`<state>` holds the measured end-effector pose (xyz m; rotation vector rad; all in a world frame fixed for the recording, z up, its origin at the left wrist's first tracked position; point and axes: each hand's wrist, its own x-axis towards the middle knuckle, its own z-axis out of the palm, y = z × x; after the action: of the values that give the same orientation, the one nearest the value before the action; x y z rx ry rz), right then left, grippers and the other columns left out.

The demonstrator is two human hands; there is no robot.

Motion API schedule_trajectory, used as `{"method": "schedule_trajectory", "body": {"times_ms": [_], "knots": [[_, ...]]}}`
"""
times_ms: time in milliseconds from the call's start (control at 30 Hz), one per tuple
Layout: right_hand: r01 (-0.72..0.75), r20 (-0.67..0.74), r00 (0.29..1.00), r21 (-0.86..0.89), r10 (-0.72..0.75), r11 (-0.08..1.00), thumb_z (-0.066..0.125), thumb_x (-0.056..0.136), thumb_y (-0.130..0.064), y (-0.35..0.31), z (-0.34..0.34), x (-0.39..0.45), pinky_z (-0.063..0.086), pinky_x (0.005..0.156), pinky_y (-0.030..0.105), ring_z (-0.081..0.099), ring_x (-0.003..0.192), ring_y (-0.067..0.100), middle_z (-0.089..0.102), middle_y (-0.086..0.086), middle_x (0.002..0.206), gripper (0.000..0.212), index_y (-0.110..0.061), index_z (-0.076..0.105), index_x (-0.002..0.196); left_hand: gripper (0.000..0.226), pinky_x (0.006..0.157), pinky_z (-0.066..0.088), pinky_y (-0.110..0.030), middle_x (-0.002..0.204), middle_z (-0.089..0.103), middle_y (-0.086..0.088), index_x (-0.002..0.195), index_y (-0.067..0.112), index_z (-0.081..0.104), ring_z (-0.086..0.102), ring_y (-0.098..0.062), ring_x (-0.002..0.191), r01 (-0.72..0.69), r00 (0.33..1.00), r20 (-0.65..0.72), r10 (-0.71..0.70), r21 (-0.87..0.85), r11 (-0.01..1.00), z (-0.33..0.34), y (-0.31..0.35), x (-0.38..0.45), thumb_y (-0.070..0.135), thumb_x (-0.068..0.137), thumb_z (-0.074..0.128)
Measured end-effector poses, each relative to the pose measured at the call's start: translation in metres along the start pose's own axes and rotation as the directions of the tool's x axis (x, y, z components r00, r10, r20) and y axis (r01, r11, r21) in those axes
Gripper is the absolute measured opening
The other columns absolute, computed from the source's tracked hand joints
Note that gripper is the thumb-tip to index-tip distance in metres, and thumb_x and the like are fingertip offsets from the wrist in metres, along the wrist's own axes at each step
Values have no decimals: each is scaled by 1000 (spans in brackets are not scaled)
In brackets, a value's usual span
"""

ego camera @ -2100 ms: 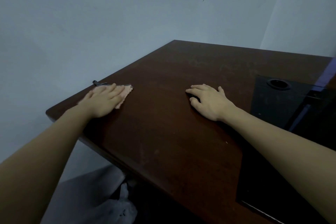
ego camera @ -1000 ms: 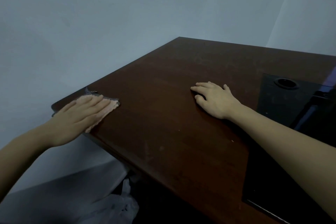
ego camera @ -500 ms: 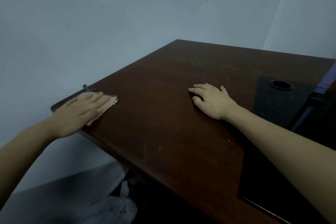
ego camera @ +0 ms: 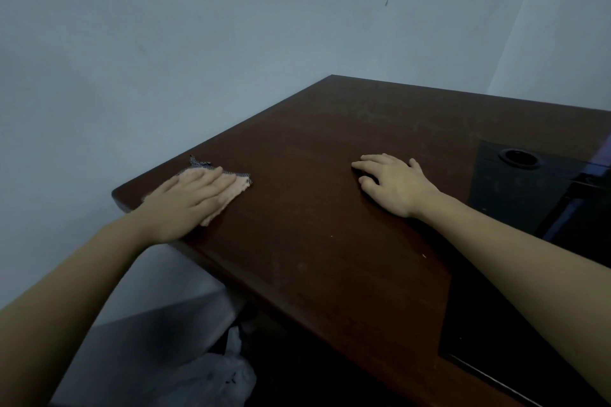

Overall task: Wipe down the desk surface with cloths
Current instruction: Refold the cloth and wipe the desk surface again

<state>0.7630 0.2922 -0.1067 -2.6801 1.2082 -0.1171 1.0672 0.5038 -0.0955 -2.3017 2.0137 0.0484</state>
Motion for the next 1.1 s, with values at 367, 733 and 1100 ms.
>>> {"method": "schedule_trajectory", "body": {"times_ms": [367, 733, 1100], "knots": [[7, 1, 1000, 15, -7, 1000, 31, 108, -42, 0, -1, 0, 7, 121, 66, 14, 156, 25, 23, -6, 167, 49, -34, 34, 156, 62, 124, -14, -33, 160, -22, 30, 150, 60, -9, -28, 6, 146, -260, 965, 23, 261, -52, 964, 13, 80, -38, 69, 88, -11], [44, -188, 982, 139, -17, 989, 42, 106, -30, 13, -9, -9, 22, 118, 65, 43, 141, 22, 49, -4, 152, 35, -26, 63, 133, 59, 123, -14, -37, 163, -22, 22, 156, 49, -12, -27, -4, 148, -137, 987, 80, 139, -27, 990, 3, 107, -27, 58, 98, -4], [-11, -188, 982, 49, 20, 999, 42, 107, -29, 43, -29, -49, 19, 121, 62, 41, 144, 20, 46, -4, 155, 33, -26, 64, 132, 65, 124, -11, -40, 161, -22, 23, 153, 52, -14, -24, -5, 149, -187, 977, 100, 189, -35, 982, 3, 137, -25, 70, 90, -13]]}}
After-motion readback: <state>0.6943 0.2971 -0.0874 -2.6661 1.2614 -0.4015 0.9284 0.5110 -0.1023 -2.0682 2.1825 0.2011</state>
